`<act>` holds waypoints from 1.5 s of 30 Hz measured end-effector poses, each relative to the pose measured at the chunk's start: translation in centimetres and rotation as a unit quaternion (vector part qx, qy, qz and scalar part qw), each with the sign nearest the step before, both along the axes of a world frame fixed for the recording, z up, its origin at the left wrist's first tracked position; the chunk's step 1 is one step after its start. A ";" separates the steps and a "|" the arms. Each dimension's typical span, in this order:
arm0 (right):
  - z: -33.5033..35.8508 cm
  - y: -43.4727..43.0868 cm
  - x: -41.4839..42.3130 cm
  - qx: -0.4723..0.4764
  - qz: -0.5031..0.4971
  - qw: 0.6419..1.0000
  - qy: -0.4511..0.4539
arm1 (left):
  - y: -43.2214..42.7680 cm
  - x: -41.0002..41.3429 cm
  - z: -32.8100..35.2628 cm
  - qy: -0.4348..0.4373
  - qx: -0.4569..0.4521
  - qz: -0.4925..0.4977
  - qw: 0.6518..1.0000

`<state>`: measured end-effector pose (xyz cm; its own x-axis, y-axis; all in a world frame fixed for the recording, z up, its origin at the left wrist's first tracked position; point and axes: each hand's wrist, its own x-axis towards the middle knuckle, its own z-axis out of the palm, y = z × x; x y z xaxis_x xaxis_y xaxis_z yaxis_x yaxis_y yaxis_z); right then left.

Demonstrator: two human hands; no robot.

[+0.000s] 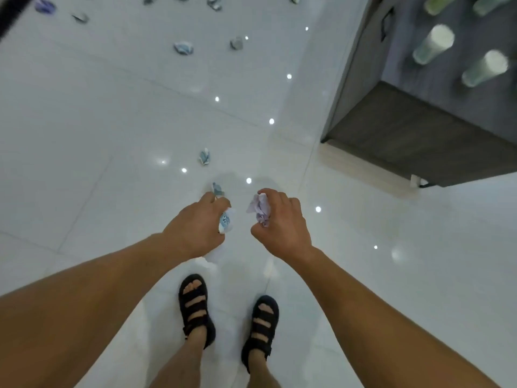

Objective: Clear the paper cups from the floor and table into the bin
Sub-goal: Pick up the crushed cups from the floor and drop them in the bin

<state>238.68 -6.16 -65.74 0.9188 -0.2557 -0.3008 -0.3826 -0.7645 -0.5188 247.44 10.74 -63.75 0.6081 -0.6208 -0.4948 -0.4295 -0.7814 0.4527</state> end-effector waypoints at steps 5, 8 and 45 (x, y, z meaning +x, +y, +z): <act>12.4 3.1 2.9 0.005 0.048 0.999 -0.022 | 2.9 0.9 13.0 -0.068 -0.034 0.073 0.994; 19.6 5.2 4.2 -0.026 0.107 0.994 -0.025 | 6.1 0.5 20.1 -0.099 -0.040 0.137 0.985; 36.0 67.6 25.9 -0.059 0.496 0.861 -0.098 | 70.6 6.9 36.9 -0.189 0.018 0.555 0.810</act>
<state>264.54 61.43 -29.72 0.7333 0.6650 -0.1414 0.5741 -0.7171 -0.3953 254.37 81.31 -26.85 0.8939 0.4232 -0.1477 0.4440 -0.7910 0.4209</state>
